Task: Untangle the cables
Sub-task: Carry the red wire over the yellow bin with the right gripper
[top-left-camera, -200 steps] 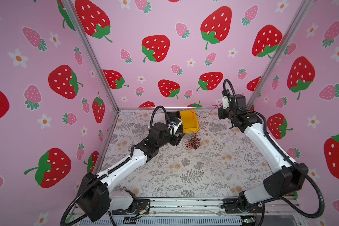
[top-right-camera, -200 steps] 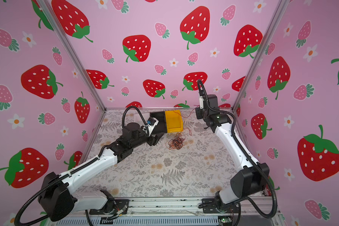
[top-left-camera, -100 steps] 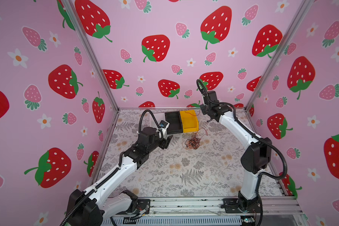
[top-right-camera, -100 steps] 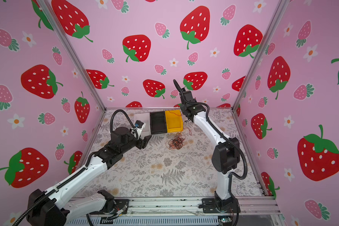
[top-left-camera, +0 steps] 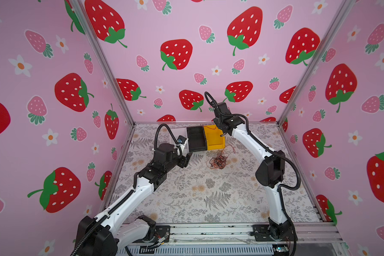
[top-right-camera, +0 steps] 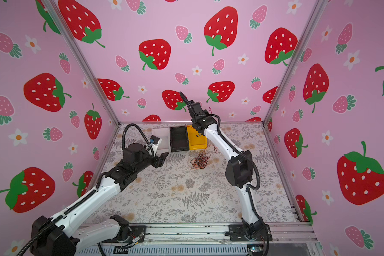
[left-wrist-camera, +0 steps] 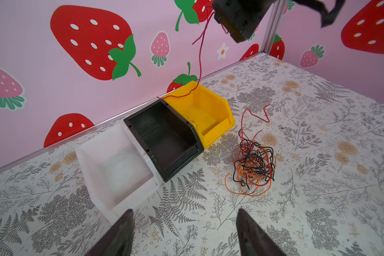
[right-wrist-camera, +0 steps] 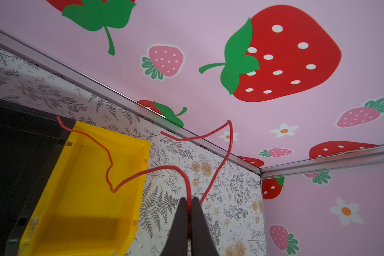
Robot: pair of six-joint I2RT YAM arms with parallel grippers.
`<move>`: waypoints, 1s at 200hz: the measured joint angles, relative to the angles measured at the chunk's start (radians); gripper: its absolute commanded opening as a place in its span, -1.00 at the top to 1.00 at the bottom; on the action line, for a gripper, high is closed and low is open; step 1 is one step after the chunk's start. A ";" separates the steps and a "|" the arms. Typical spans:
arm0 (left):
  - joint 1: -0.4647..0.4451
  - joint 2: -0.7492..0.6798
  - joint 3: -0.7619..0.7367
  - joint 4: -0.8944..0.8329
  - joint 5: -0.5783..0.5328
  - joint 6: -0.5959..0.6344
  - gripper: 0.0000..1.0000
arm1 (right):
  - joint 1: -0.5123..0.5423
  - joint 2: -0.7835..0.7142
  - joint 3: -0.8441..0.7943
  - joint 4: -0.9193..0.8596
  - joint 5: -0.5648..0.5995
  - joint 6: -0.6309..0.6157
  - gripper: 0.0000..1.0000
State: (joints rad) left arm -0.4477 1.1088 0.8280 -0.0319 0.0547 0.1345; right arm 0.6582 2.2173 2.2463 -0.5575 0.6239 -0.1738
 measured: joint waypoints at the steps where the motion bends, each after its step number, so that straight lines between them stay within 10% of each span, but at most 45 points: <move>1: 0.000 0.000 0.000 0.000 0.000 0.000 -0.46 | 0.000 0.002 0.001 -0.001 0.000 -0.001 1.00; 200: 0.021 0.029 -0.019 0.002 0.032 -0.009 -0.46 | 0.012 0.133 0.006 -0.051 -0.267 0.042 1.00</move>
State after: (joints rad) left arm -0.4271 1.1378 0.8085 -0.0296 0.0868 0.1257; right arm 0.6701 2.3501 2.2520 -0.6086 0.3569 -0.1314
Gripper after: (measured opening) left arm 0.729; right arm 0.065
